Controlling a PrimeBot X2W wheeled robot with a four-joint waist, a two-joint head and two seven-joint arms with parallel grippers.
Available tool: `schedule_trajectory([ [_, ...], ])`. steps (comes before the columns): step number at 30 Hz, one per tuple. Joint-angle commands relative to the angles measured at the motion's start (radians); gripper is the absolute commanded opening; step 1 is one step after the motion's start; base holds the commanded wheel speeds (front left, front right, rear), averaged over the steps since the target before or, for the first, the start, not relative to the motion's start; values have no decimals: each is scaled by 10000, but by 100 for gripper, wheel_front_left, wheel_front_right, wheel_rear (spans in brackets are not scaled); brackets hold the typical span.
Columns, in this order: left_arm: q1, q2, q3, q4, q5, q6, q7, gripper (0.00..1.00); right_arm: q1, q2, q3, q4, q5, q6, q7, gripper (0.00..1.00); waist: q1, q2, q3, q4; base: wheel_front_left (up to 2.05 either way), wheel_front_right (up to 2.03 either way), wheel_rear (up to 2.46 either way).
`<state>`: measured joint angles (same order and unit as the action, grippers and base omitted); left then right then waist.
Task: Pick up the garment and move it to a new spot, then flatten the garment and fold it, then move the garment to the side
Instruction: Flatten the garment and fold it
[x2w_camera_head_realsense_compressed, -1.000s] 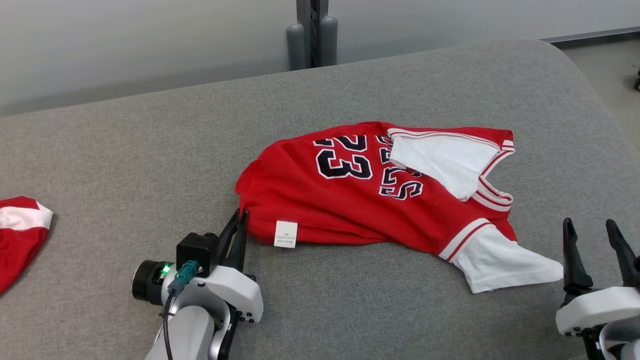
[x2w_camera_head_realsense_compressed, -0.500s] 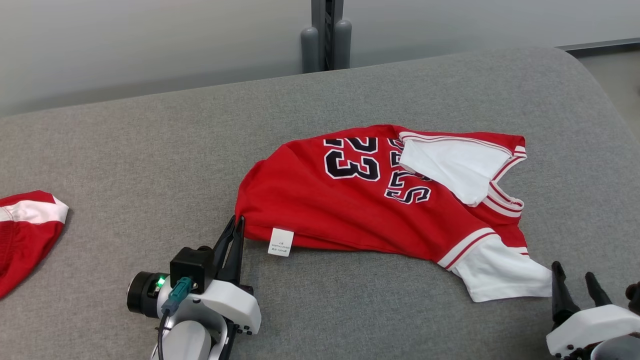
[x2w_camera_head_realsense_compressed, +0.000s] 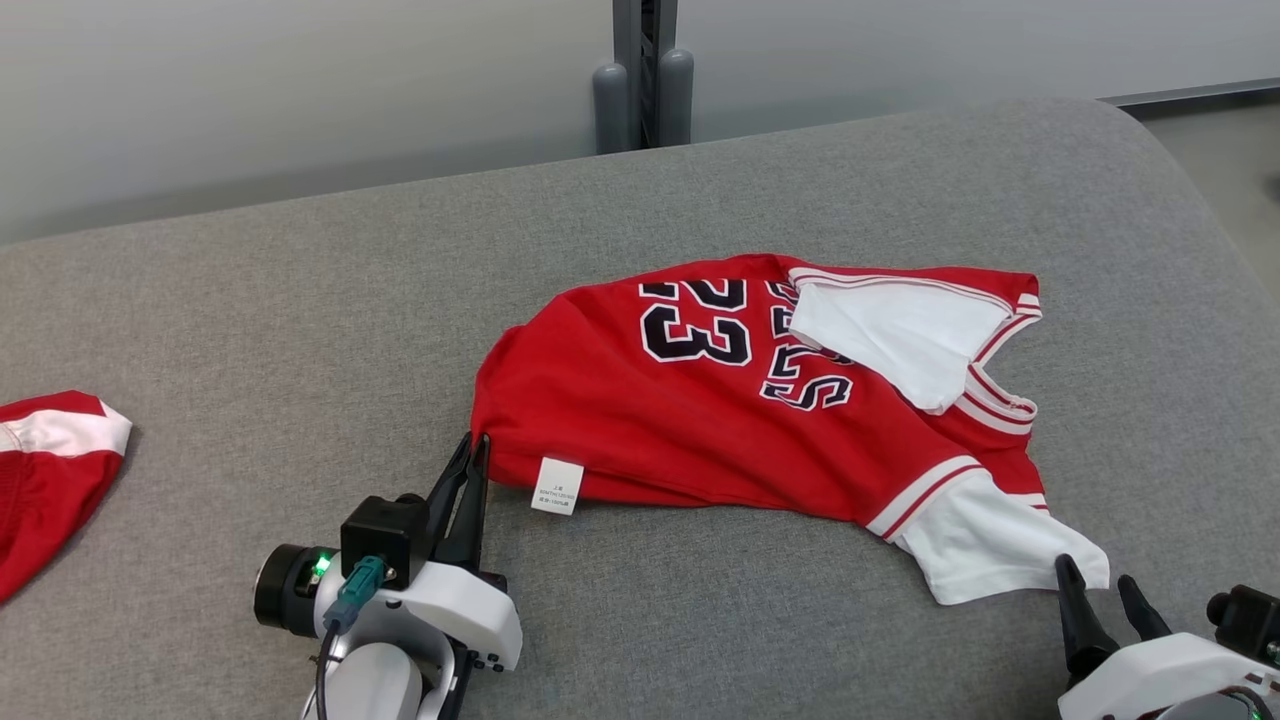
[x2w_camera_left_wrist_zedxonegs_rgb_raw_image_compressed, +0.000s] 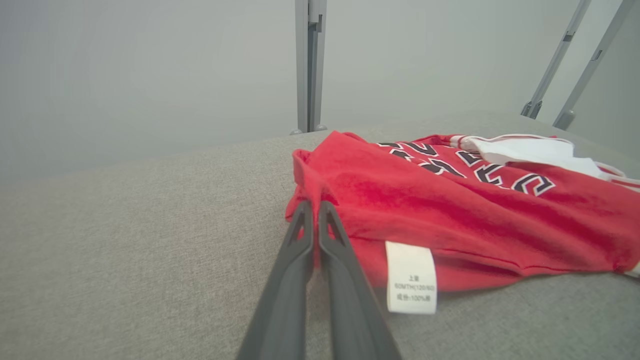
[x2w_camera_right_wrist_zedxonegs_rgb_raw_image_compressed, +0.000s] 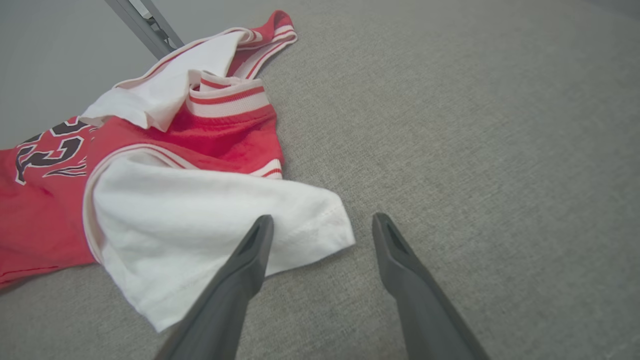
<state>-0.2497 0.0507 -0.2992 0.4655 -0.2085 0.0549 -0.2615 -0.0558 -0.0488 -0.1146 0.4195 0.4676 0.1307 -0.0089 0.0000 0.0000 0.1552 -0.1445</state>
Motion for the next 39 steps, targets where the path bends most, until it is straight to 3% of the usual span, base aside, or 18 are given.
schedule_trajectory([
  [1,68,41,33,-5,75,-20,-39,0,28,-57,0,19,117,1,37,100,0,0,-2,13,0,0,0],
  [3,65,38,20,13,76,-32,-40,0,10,-56,27,21,197,1,52,34,0,0,-2,29,0,0,0],
  [4,68,37,26,23,78,-42,-40,0,-8,-57,24,13,257,1,52,13,0,0,-4,36,0,0,0],
  [5,69,35,32,33,82,-49,-40,0,-20,-57,8,10,312,1,39,0,0,0,-7,43,0,0,0],
  [21,138,25,126,-33,88,-16,-38,0,-156,-311,256,-378,658,1,-393,0,0,0,-72,63,0,0,0],
  [28,156,23,208,-169,41,-48,-40,0,-467,-561,532,-1710,982,1,-770,0,0,0,-216,28,0,0,0],
  [39,356,18,367,-771,-230,31,-39,0,-745,-723,400,-3583,849,1,-431,0,0,0,-533,173,0,0,0],
])
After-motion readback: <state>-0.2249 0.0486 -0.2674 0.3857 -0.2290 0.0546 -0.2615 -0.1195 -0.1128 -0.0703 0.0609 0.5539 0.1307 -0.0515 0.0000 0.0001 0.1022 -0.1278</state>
